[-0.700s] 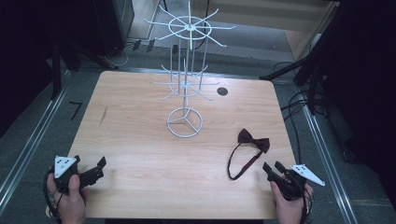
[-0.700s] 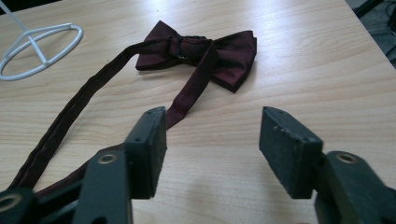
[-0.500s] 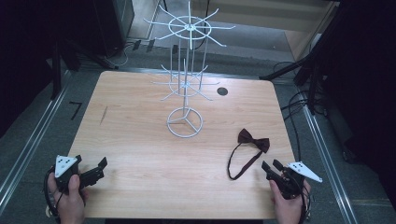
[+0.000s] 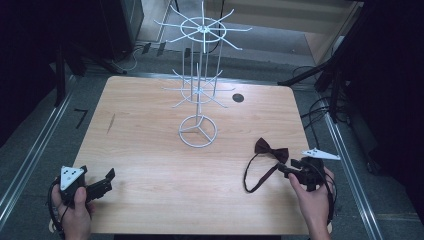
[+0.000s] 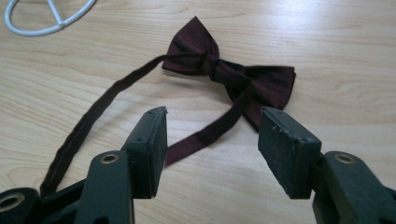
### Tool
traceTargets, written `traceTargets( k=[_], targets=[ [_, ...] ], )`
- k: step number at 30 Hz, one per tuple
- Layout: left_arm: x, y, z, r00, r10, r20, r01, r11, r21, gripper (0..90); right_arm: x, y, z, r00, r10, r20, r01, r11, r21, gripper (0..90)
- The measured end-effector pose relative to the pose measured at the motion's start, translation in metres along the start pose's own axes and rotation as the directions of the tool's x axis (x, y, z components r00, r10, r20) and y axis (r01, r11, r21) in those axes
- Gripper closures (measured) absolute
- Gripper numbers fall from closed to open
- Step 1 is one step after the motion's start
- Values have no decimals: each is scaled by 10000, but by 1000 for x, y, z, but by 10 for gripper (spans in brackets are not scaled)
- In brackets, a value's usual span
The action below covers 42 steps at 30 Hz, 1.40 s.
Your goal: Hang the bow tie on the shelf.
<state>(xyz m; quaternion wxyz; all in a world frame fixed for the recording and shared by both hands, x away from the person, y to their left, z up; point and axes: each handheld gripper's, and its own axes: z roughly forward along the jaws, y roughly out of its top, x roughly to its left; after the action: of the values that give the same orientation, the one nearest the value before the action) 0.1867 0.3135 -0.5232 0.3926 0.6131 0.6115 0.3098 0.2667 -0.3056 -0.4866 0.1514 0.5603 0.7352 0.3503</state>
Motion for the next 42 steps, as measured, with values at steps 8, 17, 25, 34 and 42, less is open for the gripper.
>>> traceTargets(
  k=[8,17,25,34,42],
  targets=[
    [2,0,0,9999,-100,80,100,9999,-48,69,6,27,11,9955,-951,-9,944,9873,1277,421],
    [2,0,0,9999,-81,64,82,9999,-96,74,11,54,28,9728,-2311,-187,2260,9275,2978,408],
    [2,0,-1,10000,-50,67,51,9999,-89,74,14,69,46,9478,-3164,-400,3058,8661,3954,403],
    [2,0,0,9999,-32,102,33,9999,-100,74,18,84,64,9095,-4112,-612,3896,7917,4706,400],
    [2,0,-1,9999,-73,109,74,9999,-92,74,18,91,81,8935,-4431,-732,4098,7377,5366,436]
  ],
)
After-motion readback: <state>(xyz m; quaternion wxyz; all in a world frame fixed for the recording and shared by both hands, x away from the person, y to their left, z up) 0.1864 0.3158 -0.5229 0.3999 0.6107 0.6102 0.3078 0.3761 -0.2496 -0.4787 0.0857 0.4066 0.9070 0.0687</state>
